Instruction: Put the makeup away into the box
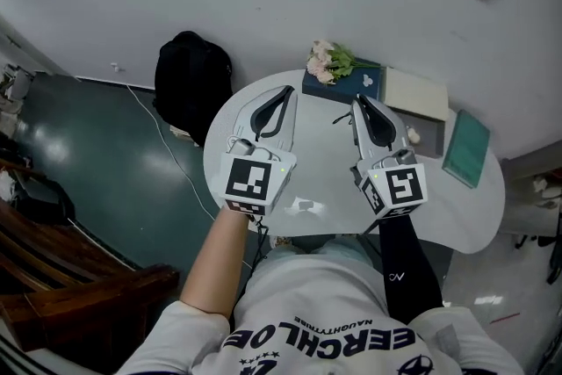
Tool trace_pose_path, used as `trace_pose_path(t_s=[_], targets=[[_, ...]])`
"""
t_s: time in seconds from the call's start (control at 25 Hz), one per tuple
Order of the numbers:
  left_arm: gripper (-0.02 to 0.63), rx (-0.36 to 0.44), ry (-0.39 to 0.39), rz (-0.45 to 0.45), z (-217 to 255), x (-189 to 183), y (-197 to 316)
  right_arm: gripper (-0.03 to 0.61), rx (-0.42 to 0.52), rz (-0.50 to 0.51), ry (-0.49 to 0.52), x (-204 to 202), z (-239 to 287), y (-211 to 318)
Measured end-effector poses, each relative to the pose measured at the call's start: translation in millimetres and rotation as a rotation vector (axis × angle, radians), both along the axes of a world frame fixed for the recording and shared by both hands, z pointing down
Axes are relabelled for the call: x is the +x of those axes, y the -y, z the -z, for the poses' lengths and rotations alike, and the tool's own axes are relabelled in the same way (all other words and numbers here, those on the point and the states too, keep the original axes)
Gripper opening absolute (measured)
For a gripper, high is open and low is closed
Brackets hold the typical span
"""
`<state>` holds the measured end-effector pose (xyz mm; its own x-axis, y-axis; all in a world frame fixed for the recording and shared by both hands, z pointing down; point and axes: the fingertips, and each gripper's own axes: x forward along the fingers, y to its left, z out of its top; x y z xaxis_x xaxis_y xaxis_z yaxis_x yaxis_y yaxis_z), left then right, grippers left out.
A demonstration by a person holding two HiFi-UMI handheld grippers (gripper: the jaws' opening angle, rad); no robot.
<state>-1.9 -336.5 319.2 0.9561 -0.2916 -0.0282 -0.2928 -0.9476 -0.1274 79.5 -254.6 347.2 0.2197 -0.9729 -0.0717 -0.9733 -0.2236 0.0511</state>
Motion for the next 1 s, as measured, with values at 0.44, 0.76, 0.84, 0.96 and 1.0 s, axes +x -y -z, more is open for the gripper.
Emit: trace_pose_path(t_s=[0.44,0.76,0.84,0.96,1.0], targets=[[0.006,-0.066,-0.019,-0.203,-1,152,-124,0.055,-0.013,-0.236,0.010,140,4,-149],[0.006,-0.069,-0.016,-0.279,-7,219,-195,0.055,0.013,-0.336,0.002,200,6,-227],[0.006,-0.064,-0.016,-0.289,-9,229,-207,0.055,0.022,-0.346,-0.003,210,7,-239],[0.006,-0.064,-0.010,-0.291,-12,240,-217,0.055,0.015,-0.346,0.004,221,2,-247],[0.006,-0.064,-0.008,-0.291,-12,242,-219,0.055,0.015,-0.346,0.008,224,0,-249]])
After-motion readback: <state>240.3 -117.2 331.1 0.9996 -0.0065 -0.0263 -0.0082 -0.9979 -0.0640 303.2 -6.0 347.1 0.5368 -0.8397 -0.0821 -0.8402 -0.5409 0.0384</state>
